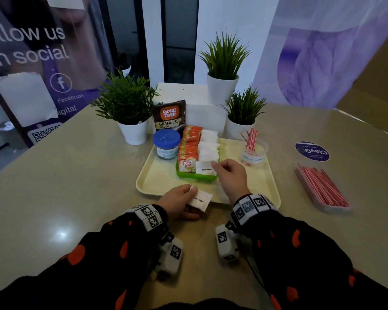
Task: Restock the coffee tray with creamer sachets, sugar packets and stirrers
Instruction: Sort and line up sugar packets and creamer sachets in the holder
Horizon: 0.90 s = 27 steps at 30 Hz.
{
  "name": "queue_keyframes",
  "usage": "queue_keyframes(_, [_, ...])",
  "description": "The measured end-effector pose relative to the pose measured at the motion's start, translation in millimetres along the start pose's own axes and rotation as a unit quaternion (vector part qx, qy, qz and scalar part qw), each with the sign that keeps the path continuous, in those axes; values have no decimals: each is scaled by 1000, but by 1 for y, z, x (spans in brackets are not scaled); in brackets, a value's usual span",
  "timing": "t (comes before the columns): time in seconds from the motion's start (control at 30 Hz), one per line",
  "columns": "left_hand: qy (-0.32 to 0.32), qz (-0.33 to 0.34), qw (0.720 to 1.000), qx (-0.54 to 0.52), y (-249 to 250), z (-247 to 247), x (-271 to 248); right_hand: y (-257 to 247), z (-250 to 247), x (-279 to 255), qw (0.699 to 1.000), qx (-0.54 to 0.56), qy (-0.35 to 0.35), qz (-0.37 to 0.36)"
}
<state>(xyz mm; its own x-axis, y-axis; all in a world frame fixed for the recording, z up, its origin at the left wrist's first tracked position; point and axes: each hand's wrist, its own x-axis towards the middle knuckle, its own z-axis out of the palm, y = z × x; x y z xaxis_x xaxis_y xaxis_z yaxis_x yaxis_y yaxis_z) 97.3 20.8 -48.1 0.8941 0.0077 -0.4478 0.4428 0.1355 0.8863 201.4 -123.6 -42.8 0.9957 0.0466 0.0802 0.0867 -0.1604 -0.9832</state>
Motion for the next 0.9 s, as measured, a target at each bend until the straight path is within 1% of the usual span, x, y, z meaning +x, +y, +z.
queue_keyframes(0.07, [2, 2, 1000, -20, 1, 2, -2, -5, -3, -13, 995, 17, -101, 19])
queue_keyframes(0.17, [8, 7, 1000, -21, 2, 4, -5, -10, -11, -26, 974, -19, -223, 38])
queue_keyframes(0.23, [16, 7, 1000, -17, 3, 5, -6, -11, -15, -28, 965, -42, -254, 41])
queue_keyframes(0.33, [22, 5, 999, -28, 4, 6, -7, -7, -18, -24, 963, -90, -253, 38])
queue_keyframes(0.4, [23, 8, 999, -34, 4, 6, -7, -6, -20, -21, 943, -142, -295, 50])
queue_keyframes(0.43, [24, 10, 999, -34, 4, 7, -8, -6, -20, -20, 934, -156, -316, 54])
queue_keyframes(0.47, [25, 12, 999, -35, 3, 7, -9, -8, -21, -19, 931, -159, -324, 53])
queue_keyframes(0.5, [26, 14, 999, -36, 3, 7, -10, -11, -22, -16, 935, -150, -318, 47])
queue_keyframes(0.53, [28, 13, 999, -40, 3, 7, -10, -16, -22, -13, 945, -138, -294, 37])
queue_keyframes(0.6, [36, 4, 998, -56, 3, 6, -10, -22, -21, -1, 974, -107, -200, 11])
queue_keyframes(0.63, [38, -3, 998, -56, 2, 5, -10, -24, -19, 7, 984, -91, -154, -1])
queue_keyframes(0.67, [38, -7, 998, -48, 2, 4, -9, -25, -18, 16, 988, -87, -124, -15])
queue_keyframes(0.7, [38, -9, 998, -39, 1, 4, -7, -25, -16, 24, 988, -102, -113, -33])
queue_keyframes(0.8, [43, -7, 999, -32, -1, 4, -5, -23, -11, 37, 963, -216, -142, -71])
queue_keyframes(0.9, [42, -4, 998, -43, -1, 5, -6, -20, -7, 42, 946, -274, -142, -95])
